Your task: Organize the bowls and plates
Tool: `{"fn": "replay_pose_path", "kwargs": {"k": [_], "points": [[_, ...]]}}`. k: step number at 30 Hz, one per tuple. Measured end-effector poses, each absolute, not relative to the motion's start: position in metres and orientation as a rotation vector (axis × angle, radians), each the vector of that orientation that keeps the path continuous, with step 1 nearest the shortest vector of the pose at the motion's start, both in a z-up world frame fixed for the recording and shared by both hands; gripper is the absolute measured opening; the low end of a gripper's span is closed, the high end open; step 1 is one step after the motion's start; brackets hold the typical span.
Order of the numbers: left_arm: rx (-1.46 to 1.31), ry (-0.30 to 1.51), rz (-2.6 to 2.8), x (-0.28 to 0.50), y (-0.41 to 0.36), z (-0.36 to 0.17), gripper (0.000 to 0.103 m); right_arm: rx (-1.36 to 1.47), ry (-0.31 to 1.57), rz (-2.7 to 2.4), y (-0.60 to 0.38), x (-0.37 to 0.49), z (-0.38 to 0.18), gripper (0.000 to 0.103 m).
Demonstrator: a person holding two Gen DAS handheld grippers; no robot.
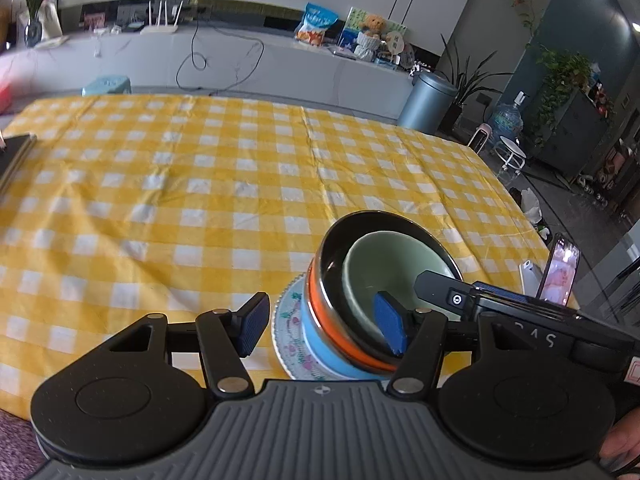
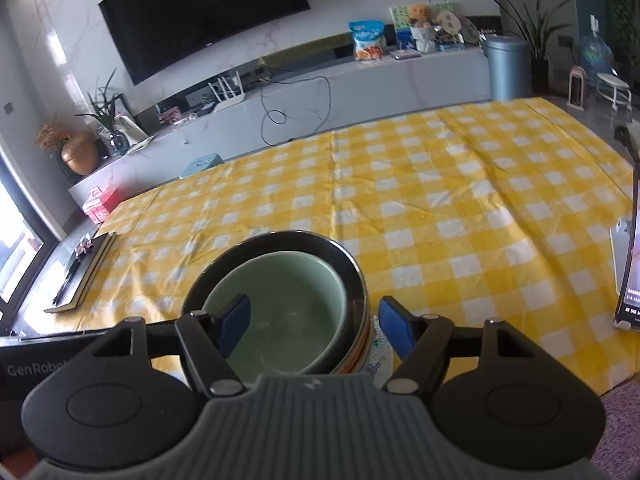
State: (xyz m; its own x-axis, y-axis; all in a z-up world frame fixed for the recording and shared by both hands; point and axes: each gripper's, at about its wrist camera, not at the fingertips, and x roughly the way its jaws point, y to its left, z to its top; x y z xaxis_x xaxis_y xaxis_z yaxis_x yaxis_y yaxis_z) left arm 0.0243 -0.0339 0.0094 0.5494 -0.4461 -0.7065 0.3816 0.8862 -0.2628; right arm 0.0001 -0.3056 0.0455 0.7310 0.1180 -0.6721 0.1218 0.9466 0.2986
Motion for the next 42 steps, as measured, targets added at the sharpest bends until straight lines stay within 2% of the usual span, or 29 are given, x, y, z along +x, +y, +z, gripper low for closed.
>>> {"fn": "replay_pose_path", "kwargs": {"k": [4,10,16,20,24,29,35,42], "points": [[0.006,0.772,-0.483,0.006,-0.027,0.015,0.070,0.271,0.705,0.024,-0.297,-0.014,0.051,0.071],[0.139,0.635,-0.492,-0.022,-0.020,0.018,0.070,0.178,0.615,0.060,-0.286,-0.037,0.057,0.077],[0.212,0.577,-0.496,-0.043,-0.013,0.009,0.070,0.083,0.520,0.092,-0.277,-0.066,0.053,0.087],[0.222,0.557,-0.472,-0.055,-0.006,0.000,0.070,-0.015,0.505,0.076,-0.266,-0.082,0.047,0.089],[0.248,0.535,-0.437,-0.066,-0.005,-0.008,0.071,-0.028,0.517,0.069,-0.262,-0.092,0.043,0.096],[0.239,0.557,-0.428,-0.072,-0.003,-0.019,0.072,-0.065,0.517,0.094,-0.248,-0.107,0.039,0.099],[0.225,0.579,-0.387,-0.075,0.000,-0.029,0.080,-0.106,0.514,0.107,-0.236,-0.115,0.029,0.099],[0.194,0.667,-0.352,-0.064,0.006,-0.044,0.083,-0.078,0.604,0.133,-0.235,-0.104,0.007,0.099]]}}
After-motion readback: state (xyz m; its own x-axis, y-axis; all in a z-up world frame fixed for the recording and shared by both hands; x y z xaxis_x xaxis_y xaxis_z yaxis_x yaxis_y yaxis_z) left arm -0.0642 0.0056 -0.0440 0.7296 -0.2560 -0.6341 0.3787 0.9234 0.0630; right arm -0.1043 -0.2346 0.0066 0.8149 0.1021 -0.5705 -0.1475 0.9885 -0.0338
